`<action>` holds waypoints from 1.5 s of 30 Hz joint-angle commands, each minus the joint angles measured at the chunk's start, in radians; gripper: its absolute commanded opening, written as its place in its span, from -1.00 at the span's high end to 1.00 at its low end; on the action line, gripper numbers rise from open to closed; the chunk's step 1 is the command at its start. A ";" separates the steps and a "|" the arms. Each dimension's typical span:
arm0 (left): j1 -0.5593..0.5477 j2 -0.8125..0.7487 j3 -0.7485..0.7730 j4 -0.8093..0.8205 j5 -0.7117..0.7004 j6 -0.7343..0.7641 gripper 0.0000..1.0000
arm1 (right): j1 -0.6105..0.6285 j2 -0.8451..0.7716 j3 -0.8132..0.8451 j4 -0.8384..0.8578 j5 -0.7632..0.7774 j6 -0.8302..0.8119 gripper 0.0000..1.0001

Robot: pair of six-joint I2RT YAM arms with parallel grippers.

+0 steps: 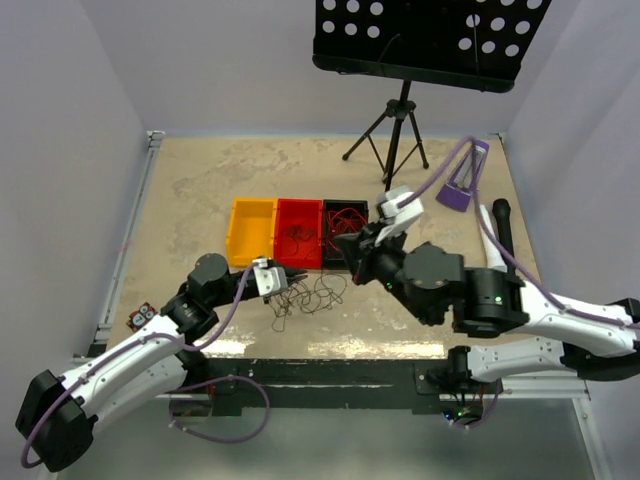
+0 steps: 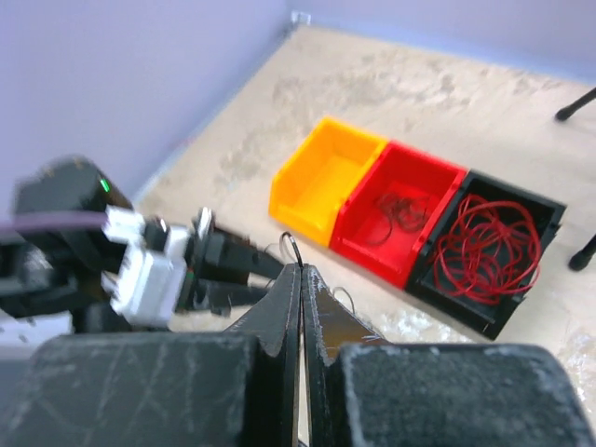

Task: Untangle the cables
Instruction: Untie the cable.

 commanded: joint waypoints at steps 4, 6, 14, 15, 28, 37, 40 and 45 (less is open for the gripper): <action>-0.001 -0.036 -0.025 -0.151 0.060 0.106 0.72 | 0.000 -0.119 0.191 -0.013 0.168 -0.041 1.00; -0.001 -0.046 -0.023 -0.187 0.063 0.124 0.72 | 0.003 -0.140 0.217 0.000 0.185 -0.072 1.00; -0.001 -0.109 -0.046 -0.256 0.063 0.167 0.76 | 0.003 -0.134 0.300 0.025 0.244 -0.182 1.00; -0.001 -0.112 -0.043 -0.250 0.059 0.156 0.77 | 0.002 -0.130 0.298 0.017 0.213 -0.184 1.00; -0.001 -0.108 0.032 -0.222 0.076 0.092 0.78 | 0.000 -0.044 -0.241 0.155 -0.248 0.048 -0.22; -0.001 -0.111 0.038 -0.234 0.093 0.106 0.78 | -0.027 0.057 -0.317 0.266 -0.387 0.036 -0.42; -0.001 -0.115 0.036 -0.239 0.091 0.107 0.77 | -0.046 0.076 -0.328 0.289 -0.395 0.019 -0.40; -0.001 -0.123 0.030 -0.247 0.089 0.112 0.77 | -0.066 0.117 -0.347 0.290 -0.381 -0.006 -0.33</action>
